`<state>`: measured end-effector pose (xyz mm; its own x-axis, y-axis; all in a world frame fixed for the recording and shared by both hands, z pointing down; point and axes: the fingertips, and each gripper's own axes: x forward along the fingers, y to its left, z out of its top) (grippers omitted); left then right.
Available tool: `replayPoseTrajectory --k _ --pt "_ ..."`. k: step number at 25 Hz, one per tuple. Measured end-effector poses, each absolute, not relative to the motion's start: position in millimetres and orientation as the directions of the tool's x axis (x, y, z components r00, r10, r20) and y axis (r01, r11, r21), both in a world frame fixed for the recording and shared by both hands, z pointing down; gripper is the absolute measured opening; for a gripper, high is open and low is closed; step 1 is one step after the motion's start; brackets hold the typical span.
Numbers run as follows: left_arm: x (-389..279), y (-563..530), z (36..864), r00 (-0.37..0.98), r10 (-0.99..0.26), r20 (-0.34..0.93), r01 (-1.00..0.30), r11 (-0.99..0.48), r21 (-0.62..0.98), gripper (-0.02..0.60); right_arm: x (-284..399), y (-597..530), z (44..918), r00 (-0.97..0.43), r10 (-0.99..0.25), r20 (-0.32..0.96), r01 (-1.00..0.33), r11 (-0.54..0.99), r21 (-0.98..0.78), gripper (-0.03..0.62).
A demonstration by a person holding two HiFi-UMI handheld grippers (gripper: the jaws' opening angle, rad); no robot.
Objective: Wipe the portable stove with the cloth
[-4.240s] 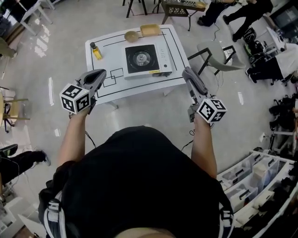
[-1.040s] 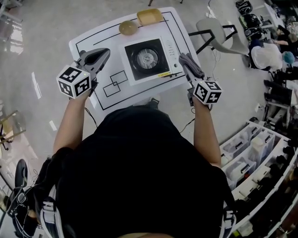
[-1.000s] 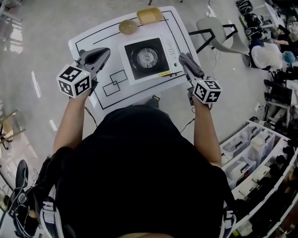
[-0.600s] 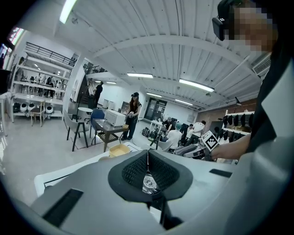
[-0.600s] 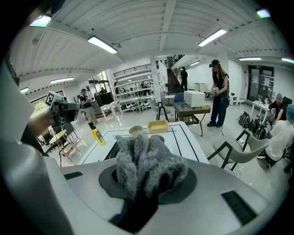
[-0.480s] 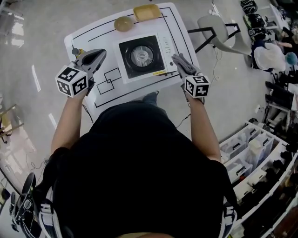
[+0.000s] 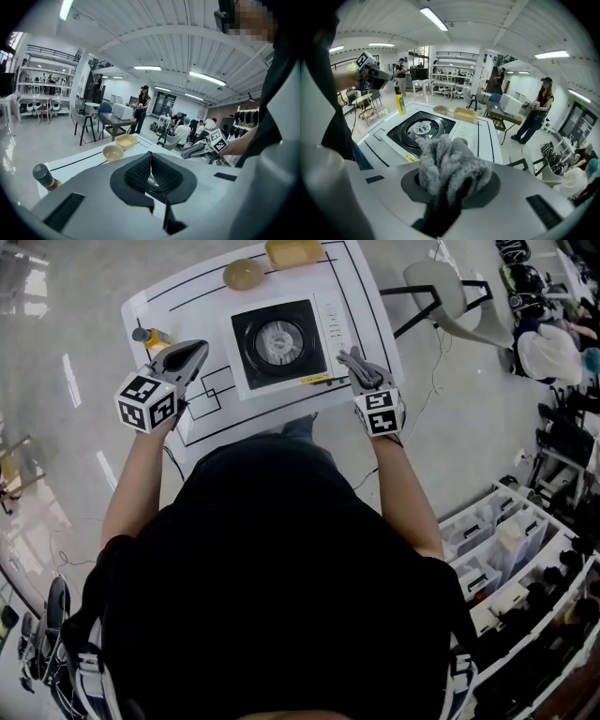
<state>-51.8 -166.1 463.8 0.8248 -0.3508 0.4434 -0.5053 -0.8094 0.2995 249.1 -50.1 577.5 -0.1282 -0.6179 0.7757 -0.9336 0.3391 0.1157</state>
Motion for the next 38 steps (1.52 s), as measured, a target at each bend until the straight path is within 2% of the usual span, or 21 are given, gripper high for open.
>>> replayPoseTrajectory --k 13,22,29,32,38 --pt "-59.9 -143.5 536.7 0.768 -0.324 0.552 -0.545 -0.784 0.297 0.025 230.9 -23.6 628.9 -0.021 -0.535 0.845 -0.757 0.56 0.336 0.115" --pt "-59.8 -120.5 575.2 0.762 -0.264 0.592 -0.531 -0.778 0.337 0.026 197.1 -11.6 642.3 -0.057 -0.513 0.857 -0.727 0.609 0.316 0.115" --pt "-56.2 -108.7 595.4 0.761 -0.221 0.611 -0.514 -0.78 0.358 0.065 169.0 -9.9 645.4 -0.099 -0.503 0.859 -0.714 0.637 0.291 0.115" --pt "-54.2 -99.3 600.6 0.772 -0.179 0.609 -0.48 -0.792 0.377 0.12 156.3 -9.2 646.6 -0.12 -0.497 0.859 -0.707 0.65 0.277 0.115" --pt "-61.5 -86.8 606.1 0.787 -0.151 0.598 -0.452 -0.801 0.392 0.137 124.2 -9.6 648.0 -0.169 -0.477 0.862 -0.689 0.683 0.243 0.114"
